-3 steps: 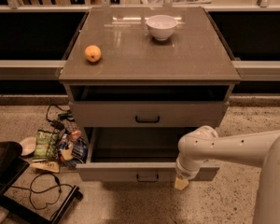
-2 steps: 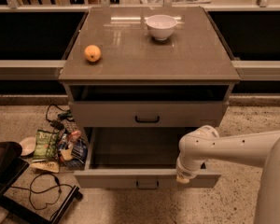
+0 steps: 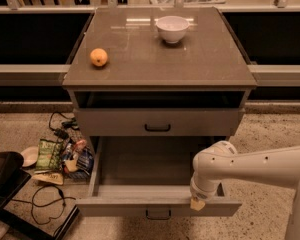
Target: Open middle drawer
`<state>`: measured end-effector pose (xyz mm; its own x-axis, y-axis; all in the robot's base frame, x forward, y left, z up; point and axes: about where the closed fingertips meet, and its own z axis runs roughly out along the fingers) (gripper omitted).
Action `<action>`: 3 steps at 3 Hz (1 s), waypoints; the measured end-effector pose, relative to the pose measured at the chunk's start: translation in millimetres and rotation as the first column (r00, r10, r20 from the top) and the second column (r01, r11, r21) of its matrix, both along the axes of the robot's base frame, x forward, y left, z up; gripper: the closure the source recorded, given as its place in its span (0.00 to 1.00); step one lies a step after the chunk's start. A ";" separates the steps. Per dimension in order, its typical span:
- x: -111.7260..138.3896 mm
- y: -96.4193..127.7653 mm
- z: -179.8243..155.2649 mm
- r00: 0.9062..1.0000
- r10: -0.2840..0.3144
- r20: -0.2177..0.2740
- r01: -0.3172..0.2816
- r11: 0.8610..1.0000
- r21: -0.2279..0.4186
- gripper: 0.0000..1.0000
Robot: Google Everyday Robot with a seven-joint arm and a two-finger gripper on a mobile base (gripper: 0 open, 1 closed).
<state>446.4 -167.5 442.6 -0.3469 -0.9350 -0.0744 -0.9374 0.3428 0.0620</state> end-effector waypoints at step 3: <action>-3.0 -0.1 -3.0 1.000 0.001 -0.008 -0.001 1.000 0.000 0.36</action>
Offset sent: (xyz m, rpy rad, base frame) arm -0.0008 0.0000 -0.0009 -0.0001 0.0022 0.0005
